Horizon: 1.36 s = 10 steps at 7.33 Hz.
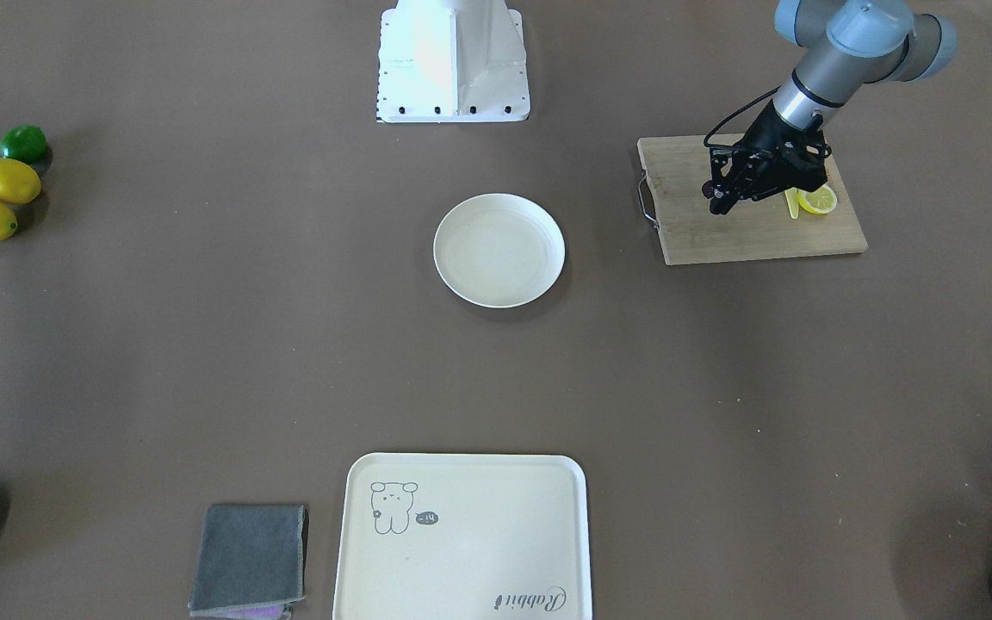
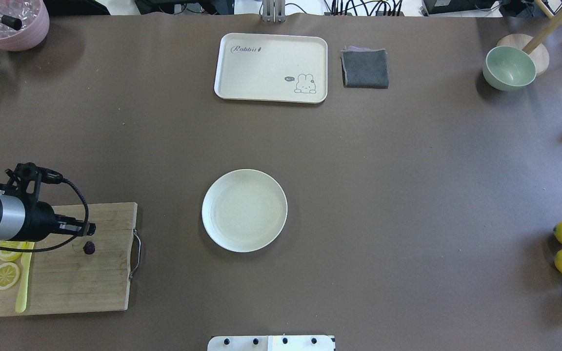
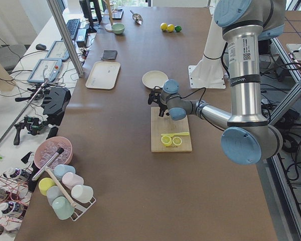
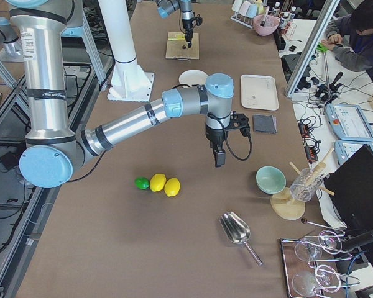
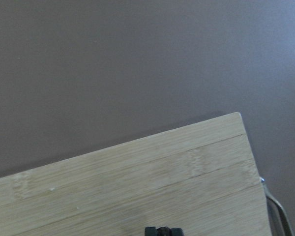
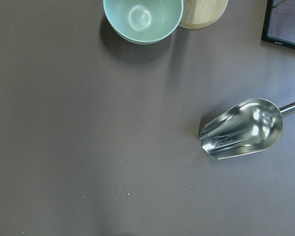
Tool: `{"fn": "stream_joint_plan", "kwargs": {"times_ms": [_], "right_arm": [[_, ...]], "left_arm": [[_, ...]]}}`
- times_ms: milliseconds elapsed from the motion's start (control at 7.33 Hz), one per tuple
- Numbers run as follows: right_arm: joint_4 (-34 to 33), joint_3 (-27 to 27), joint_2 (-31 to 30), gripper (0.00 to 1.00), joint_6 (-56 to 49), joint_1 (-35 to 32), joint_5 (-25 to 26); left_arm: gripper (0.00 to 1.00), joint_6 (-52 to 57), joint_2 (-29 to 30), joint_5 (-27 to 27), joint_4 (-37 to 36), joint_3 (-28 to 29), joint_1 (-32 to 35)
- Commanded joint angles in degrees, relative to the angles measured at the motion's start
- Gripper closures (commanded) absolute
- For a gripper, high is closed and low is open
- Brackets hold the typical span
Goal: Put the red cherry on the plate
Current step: 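Lower the left gripper onto the dark cherries on the cutting board and grasp, then carry the cherries with the left gripper over the white plate and release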
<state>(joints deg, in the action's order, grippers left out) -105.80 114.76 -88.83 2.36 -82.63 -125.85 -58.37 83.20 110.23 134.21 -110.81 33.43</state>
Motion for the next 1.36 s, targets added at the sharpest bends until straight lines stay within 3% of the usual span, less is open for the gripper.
{"fn": "stream_joint_plan", "kwargs": {"times_ms": [0,136,409,682,818,955,1227], "right_arm": [[0.1,-0.5,-3.4,0.00,-0.2,-3.0,-0.2],[0.1,-0.7,-5.1,0.00,-0.2,-3.8,0.0],[0.1,-0.9,-7.0,0.00,0.0,-4.3,0.0],[0.1,-1.6,-7.1,0.00,0.3,-4.5,0.0],[0.1,-1.6,-7.1,0.00,0.3,-4.5,0.0],[0.1,-1.6,-7.1,0.00,0.3,-4.5,0.0],[0.1,-1.7,-7.1,0.00,0.3,-4.5,0.0]], "left_arm": [[1.00,-1.0,9.4,0.2,-6.2,0.2,0.1],[1.00,-3.7,16.6,0.1,-11.6,0.9,0.1],[1.00,-11.8,33.3,-0.5,-18.2,10.4,-0.6],[1.00,-12.9,36.5,-5.1,-18.2,13.2,-3.5],[0.85,-13.7,37.3,-5.4,-18.3,13.2,-4.1],[0.03,-13.7,37.4,-5.7,-18.2,13.7,-4.8],[0.02,-13.8,37.4,-8.5,-18.1,13.4,-5.7]]}}
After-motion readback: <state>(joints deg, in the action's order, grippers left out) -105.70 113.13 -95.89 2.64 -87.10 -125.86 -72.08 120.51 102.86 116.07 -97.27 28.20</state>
